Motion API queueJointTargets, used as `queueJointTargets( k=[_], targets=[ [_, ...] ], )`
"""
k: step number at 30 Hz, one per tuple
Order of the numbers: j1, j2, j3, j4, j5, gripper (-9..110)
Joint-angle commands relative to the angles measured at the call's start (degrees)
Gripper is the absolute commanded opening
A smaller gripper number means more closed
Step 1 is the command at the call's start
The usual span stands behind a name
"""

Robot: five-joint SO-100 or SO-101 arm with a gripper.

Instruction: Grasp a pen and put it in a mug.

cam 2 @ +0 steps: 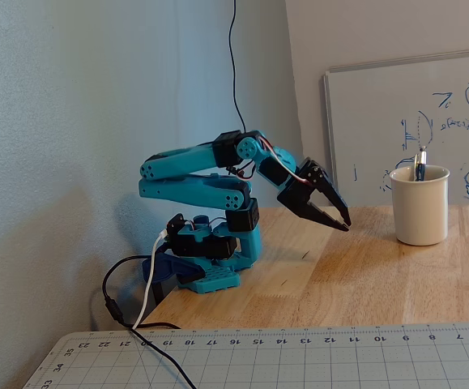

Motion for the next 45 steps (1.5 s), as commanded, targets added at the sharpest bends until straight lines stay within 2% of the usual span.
queueJointTargets(
  k=[1,7,16,45],
  targets=[
    [0.4,7.3,2.8,0.0,0.7,0],
    [0.5,14.4,10.4,2.1,0.8,0],
    [0.5,19.5,10.6,21.1,0.7,0],
    [0.0,19.5,10.6,19.2,0.5,0]
  ],
)
